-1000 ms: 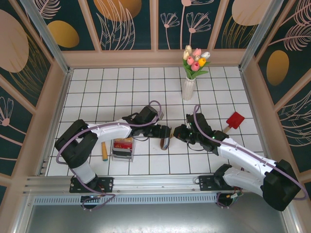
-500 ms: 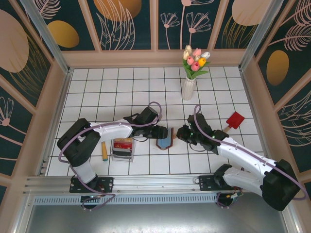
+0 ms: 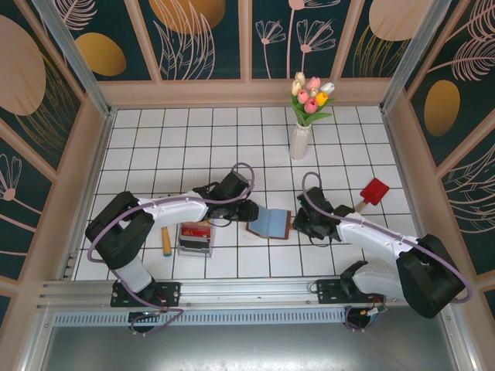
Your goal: Put the credit cards into the card holder
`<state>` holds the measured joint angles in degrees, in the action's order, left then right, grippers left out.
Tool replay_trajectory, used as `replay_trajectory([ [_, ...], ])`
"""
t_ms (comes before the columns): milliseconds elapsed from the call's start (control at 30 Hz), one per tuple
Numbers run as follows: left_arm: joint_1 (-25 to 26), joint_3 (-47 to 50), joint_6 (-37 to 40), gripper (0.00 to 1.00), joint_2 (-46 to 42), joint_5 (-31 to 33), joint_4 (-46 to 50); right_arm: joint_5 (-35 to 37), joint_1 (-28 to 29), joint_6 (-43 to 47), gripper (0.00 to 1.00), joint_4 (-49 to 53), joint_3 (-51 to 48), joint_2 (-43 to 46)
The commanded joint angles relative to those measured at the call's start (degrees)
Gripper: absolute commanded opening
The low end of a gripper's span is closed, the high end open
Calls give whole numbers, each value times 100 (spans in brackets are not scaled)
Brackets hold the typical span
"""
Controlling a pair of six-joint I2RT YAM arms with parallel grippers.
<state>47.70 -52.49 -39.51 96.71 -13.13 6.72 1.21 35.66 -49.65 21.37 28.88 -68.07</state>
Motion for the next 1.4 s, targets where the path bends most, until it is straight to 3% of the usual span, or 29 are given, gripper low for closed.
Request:
replay_trajectory([
  [0, 37, 53, 37, 16, 38, -15, 109, 221, -9, 84, 28, 254, 334, -56],
  [100, 30, 40, 1, 1, -50, -165, -39, 191, 41, 105, 37, 368, 615, 187],
  [267, 32, 131, -254, 0, -220, -265, -338, 142, 63, 24, 51, 387, 1047, 789],
  [367, 37, 178, -403, 0, -296, -296, -469, 60, 68, 18, 52, 281, 1271, 1063],
  [500, 31, 178, -474, 0, -360, -281, -522, -595, 184, 54, 40, -550, 1254, 1159],
  [667, 37, 202, -521, 0, -394, -226, -522, -1016, 451, 3, 35, -1019, 1270, 206],
  [800, 36, 285, -565, 0, -405, -218, -522, -783, 777, -102, 35, -940, 1507, -730],
  [1067, 35, 460, -629, 0, -489, -63, -539, -785, 870, -66, 40, -1082, 1352, -1782],
  [1167, 30, 509, -646, 6, -666, 172, -457, -483, 1009, 76, 45, -736, 1429, -2053],
  [1200, 29, 505, -671, 14, -769, 359, -341, -350, 1091, 156, 46, -606, 1473, -2135],
  [1300, 34, 546, -771, 22, -1282, 1085, 35, 128, 1348, 307, 53, -158, 1638, -2402],
  [1367, 25, 567, -930, 34, -1720, 1731, 445, 453, 1532, 377, 62, 145, 1766, -2628],
])
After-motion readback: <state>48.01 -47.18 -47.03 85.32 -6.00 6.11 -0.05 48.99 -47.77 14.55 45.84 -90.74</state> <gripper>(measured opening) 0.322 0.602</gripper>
